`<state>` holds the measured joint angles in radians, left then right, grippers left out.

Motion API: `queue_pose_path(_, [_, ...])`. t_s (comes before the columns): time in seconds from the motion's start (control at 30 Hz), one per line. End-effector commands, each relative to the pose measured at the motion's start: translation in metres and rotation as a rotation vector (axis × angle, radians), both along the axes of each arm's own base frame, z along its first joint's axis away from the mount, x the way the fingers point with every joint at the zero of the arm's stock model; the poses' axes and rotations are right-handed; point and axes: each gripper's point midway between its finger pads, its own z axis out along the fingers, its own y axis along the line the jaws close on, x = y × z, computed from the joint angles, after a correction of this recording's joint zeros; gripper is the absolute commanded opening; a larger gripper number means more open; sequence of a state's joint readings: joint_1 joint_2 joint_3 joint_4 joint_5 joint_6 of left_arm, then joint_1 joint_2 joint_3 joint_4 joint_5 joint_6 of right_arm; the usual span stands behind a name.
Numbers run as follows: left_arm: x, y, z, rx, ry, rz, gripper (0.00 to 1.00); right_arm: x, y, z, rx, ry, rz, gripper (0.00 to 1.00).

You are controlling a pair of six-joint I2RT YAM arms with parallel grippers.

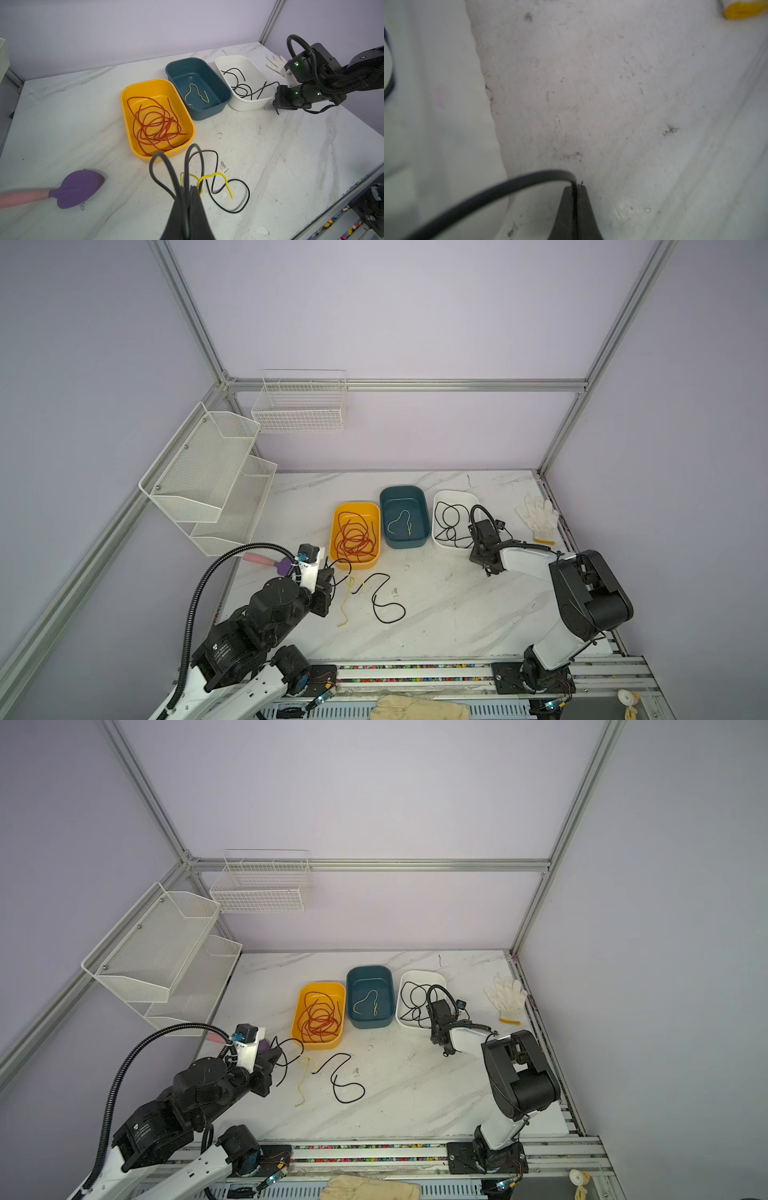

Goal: Untangle the cables

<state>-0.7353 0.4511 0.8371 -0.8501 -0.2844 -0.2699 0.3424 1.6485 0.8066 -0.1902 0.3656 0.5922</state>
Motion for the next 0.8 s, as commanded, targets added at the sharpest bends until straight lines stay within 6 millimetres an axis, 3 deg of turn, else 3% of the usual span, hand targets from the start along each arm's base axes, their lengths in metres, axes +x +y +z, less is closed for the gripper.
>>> queue_pose_path(0.0, [0.004,-0.001,-0.001,-0.016,-0.015,0.010,0.00,-0.003,-0.002,0.009,0.011,-0.018,0.002,0.00])
queue_pose_path(0.23, [0.004,-0.002,-0.002,-0.014,-0.011,0.010,0.00,-0.009,-0.004,0.034,0.016,-0.064,0.013,0.00])
queue_pose_path(0.43, [0.004,-0.003,-0.002,-0.013,-0.008,0.006,0.00,-0.010,-0.004,0.074,0.025,-0.124,0.048,0.00])
queue_pose_path(0.47, [0.004,-0.003,-0.002,-0.012,-0.007,0.004,0.00,-0.008,-0.002,0.088,0.036,-0.156,0.058,0.00])
queue_pose_path(0.6, [0.005,-0.003,-0.003,-0.010,-0.006,0.006,0.00,0.009,0.018,0.116,0.108,-0.218,0.131,0.00])
queue_pose_path(0.77, [0.005,-0.002,-0.003,-0.008,-0.008,0.011,0.00,0.038,0.048,0.112,0.173,-0.165,0.215,0.00])
